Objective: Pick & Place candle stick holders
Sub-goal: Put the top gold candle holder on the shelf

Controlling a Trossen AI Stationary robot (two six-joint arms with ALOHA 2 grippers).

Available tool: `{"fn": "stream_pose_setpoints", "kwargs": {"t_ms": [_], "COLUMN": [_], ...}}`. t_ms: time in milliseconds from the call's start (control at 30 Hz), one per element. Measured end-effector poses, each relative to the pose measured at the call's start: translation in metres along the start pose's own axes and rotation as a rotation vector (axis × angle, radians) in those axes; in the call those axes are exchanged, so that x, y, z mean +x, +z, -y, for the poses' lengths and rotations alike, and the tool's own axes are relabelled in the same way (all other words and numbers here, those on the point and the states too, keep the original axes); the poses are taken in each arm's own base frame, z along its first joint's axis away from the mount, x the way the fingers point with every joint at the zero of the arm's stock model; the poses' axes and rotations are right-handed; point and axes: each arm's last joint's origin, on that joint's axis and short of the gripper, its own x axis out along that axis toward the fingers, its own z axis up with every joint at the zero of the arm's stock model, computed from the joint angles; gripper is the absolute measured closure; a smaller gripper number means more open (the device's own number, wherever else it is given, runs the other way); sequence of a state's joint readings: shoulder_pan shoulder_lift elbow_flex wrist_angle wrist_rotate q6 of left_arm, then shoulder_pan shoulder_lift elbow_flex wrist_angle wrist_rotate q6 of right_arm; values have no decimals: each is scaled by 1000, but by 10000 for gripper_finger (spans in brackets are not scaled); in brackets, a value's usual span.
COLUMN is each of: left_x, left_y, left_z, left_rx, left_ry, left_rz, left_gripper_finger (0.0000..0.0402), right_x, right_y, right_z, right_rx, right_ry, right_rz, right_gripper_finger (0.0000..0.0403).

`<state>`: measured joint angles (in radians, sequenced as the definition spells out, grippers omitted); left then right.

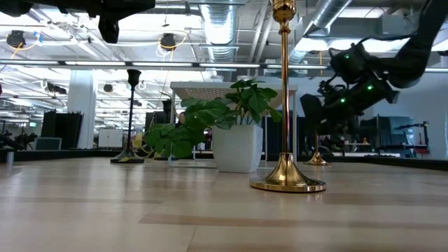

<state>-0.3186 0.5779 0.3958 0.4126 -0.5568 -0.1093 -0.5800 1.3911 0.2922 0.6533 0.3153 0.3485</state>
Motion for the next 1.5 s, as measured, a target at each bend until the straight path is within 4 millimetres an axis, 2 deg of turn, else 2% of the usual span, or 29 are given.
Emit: {"fn": "stream_pose_setpoints", "kwargs": {"t_ms": [100,367,433,667,800,967,1233,1500], "left_x": [0,0,0,0,0,0,0,0], "left_y": [0,0,0,0,0,0,0,0], "left_z": [0,0,0,0,0,0,0,0], "left_rx": [0,0,0,0,0,0,0,0], "left_ry": [0,0,0,0,0,0,0,0], "left_rz": [0,0,0,0,0,0,0,0], "left_gripper_finger": [394,394,394,394,394,394,394,394], "right_x": [4,3,1,-14,-28,-48,-76,-83], "right_y": [1,3,5,15,32,68,144,191], "right_z": [-2,-2,-2,0,-2,-8,-27,-59], "right_rx": [-2,-6,-10,-12,-9,-52,-101,-156], "right_ry": [-2,-6,-13,-25,-20,-24,1,107], "right_rz": [-5,-7,-7,3,11,-1,69,111], "right_gripper_finger": [214,374,394,398,400,400,401,402]}}
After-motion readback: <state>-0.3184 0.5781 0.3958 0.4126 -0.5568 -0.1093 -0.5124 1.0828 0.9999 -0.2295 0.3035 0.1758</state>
